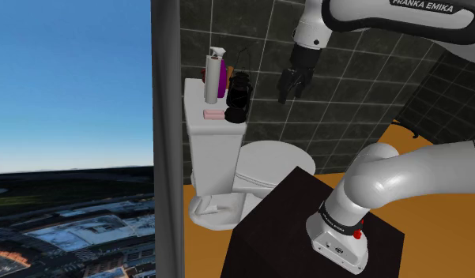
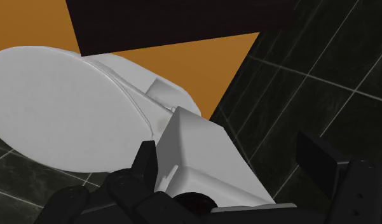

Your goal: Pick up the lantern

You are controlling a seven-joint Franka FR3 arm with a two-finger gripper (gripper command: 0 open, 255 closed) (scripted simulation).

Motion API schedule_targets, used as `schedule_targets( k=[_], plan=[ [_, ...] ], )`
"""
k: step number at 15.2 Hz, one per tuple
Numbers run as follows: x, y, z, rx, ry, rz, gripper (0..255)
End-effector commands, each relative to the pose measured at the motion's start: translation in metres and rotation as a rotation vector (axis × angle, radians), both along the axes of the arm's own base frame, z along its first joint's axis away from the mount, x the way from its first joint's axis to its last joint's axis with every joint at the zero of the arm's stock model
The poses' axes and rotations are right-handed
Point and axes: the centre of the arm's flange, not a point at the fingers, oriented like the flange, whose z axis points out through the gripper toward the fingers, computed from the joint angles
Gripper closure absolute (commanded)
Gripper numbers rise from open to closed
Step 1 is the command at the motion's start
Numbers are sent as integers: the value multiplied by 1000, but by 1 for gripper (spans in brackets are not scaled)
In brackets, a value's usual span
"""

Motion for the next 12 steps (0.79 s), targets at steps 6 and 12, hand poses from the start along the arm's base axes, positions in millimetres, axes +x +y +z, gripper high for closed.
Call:
schedule_targets(
  k=[6, 12],
  plan=[
    [54, -22, 3, 4, -57, 69, 0],
    [120, -44, 10, 10, -126, 151, 0]
  ],
)
